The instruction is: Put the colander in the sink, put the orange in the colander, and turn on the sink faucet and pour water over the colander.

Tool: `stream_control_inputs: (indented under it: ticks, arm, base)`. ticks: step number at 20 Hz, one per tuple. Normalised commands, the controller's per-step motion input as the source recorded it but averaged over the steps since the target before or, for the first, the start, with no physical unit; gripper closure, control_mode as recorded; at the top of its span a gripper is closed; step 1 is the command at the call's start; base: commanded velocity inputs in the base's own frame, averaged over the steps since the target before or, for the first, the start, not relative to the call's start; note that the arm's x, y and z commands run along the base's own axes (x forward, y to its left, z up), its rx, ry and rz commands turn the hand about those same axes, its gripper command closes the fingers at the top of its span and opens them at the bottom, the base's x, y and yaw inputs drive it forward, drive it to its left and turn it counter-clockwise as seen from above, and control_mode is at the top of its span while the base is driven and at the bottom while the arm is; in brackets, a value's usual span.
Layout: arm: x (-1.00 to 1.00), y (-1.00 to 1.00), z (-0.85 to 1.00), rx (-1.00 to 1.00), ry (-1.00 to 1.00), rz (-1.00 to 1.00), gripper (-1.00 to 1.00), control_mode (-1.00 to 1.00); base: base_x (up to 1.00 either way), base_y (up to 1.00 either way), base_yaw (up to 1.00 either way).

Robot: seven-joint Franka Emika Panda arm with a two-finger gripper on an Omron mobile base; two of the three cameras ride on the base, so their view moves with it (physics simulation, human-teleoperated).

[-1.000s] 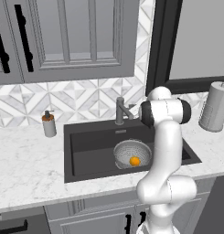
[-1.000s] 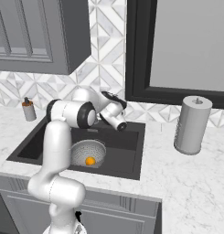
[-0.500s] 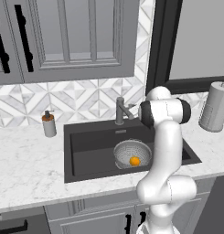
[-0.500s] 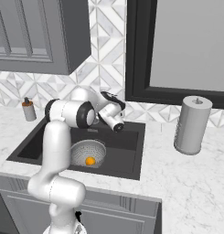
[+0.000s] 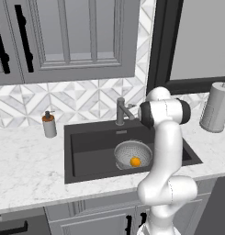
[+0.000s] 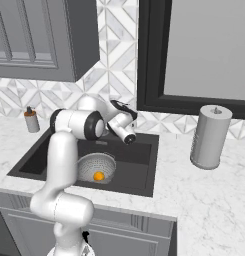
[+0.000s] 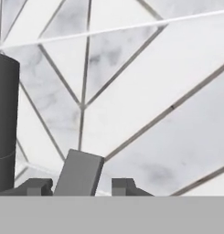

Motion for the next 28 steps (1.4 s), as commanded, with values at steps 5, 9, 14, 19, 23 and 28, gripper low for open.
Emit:
stream_control_inputs:
  ticks: [5,9,14,19,23,28]
  arm:
    - [0.24,-0.69,-0.26,0.00,0.00,0.00,1.00,-1.00]
    - [0.23,-0.73,-0.31,0.00,0.00,0.00,1.00,-1.00]
    - [0.23,-0.76,-0.35,0.00,0.00,0.00,1.00,-1.00]
    - [0.24,-0.79,-0.37,0.00,0.00,0.00,1.00,-1.00]
    - [0.23,-0.80,-0.37,0.00,0.00,0.00,1.00,-1.00]
    - [0.21,-0.77,-0.39,0.00,0.00,0.00,1.00,-1.00]
  base:
    - [0.00,0.00,0.00]
    - [0.00,0.00,0.00]
    - [0.00,0.00,0.00]
    - [0.00,0.00,0.00]
    - [0.00,0.00,0.00]
    - [0.00,0.00,0.00]
